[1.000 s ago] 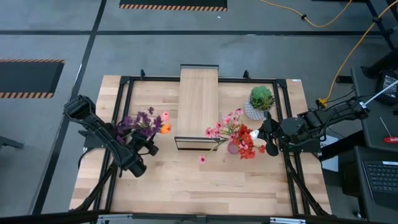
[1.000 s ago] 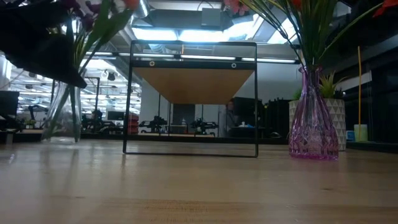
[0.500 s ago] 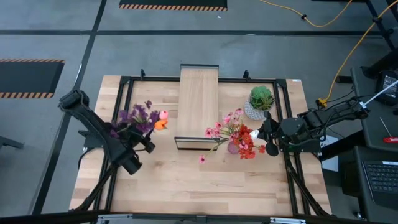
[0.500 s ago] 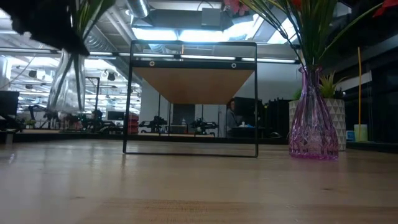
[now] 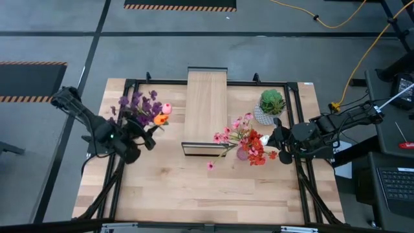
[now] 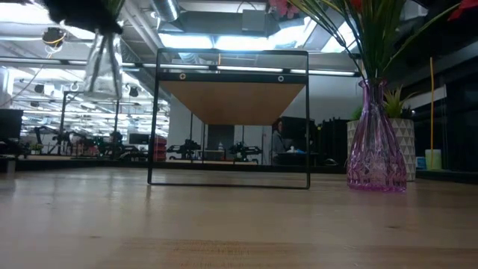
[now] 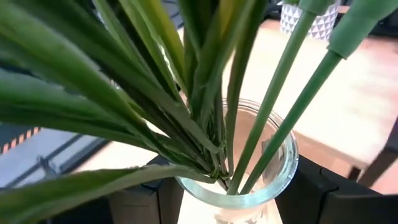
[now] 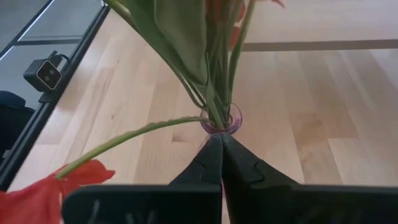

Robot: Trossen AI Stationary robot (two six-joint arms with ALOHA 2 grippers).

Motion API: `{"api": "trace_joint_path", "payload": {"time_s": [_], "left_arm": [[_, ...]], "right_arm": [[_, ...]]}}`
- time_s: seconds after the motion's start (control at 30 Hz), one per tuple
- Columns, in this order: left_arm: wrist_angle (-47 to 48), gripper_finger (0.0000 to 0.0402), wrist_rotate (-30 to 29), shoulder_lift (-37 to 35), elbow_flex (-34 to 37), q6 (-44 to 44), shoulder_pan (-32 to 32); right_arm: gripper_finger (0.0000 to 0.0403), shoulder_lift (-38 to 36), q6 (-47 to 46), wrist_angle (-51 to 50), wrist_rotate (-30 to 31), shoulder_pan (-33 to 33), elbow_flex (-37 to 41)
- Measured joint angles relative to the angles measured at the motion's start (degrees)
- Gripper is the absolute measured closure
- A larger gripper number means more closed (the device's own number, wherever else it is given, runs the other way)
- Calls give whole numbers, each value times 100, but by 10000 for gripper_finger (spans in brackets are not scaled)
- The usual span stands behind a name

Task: Pick and place flowers into a vace then onto a shelf
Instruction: Put the transparent vase with flowers onto the shelf

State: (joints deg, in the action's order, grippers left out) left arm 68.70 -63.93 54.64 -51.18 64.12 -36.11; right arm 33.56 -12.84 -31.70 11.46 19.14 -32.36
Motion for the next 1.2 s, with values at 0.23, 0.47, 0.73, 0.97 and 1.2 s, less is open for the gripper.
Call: {"api": "trace_joint_path", "payload": {"time_s": [0.23,0.47,0.73,0.97,1.2], "left_arm": [[-2525,214,789,-457,0,-3712,1425],[-4108,214,2285,-451,0,-5982,3214],[-5706,214,4686,-364,-2,-7201,4750],[-5875,214,5542,278,0,-7235,5687],[-6153,214,5917,1165,-432,-7533,6016]], "right_arm": [[402,4,24,15,-1,2,0],[402,-162,564,425,-13,1,446],[402,-596,253,1054,-49,0,1027],[402,-541,77,1479,-56,-9,1126],[402,-316,-348,1478,-52,-9,1130]]}}
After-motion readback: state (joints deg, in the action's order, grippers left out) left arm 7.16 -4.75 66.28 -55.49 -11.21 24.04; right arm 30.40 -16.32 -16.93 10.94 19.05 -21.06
